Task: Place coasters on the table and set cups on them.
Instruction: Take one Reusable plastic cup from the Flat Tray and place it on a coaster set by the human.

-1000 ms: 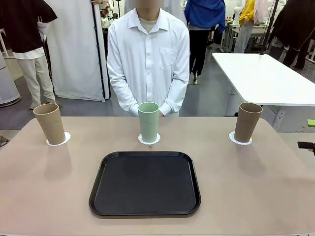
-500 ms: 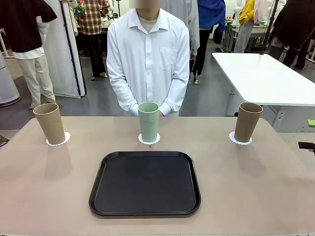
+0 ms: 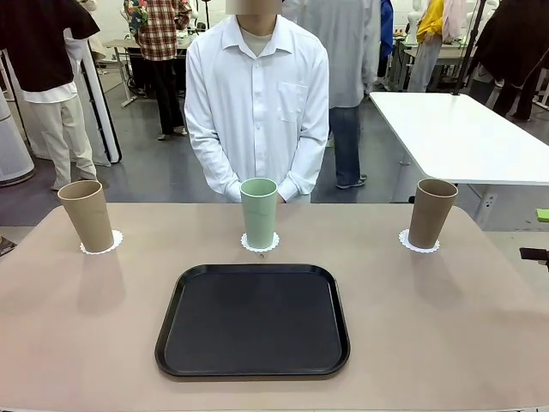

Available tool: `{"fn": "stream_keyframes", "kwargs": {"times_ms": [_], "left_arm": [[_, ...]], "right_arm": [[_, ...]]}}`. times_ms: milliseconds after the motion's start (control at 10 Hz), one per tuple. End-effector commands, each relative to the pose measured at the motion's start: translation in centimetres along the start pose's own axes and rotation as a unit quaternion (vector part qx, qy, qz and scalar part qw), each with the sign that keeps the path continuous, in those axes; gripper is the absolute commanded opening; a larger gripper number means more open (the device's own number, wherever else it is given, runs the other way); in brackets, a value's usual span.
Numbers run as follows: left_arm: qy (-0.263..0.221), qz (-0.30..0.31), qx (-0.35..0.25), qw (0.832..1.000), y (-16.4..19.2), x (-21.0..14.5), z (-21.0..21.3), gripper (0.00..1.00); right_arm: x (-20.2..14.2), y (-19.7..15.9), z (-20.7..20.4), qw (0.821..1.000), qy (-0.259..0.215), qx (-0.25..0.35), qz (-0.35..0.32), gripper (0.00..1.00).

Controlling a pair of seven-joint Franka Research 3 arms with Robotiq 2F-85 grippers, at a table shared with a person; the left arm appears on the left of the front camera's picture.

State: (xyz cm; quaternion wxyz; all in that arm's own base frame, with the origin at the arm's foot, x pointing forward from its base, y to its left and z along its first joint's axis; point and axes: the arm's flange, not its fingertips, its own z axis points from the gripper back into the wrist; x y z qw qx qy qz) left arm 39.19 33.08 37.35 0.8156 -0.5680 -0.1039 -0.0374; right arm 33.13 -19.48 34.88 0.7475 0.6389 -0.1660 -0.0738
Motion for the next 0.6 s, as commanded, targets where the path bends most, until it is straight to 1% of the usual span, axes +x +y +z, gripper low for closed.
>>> {"fn": "stream_keyframes", "kwargs": {"times_ms": [0,500], "left_arm": [[-0.001,-0.004,-0.003,1.0,-0.36,-0.14,0.08,1.0],[-0.001,-0.004,-0.003,1.0,-0.36,-0.14,0.08,1.0]], "right_arm": [[-0.18,-0.14,0.19,1.0,0.003,0.005,0.002,1.0],[-0.18,-0.14,0.19,1.0,0.003,0.005,0.002,1.0]]}}
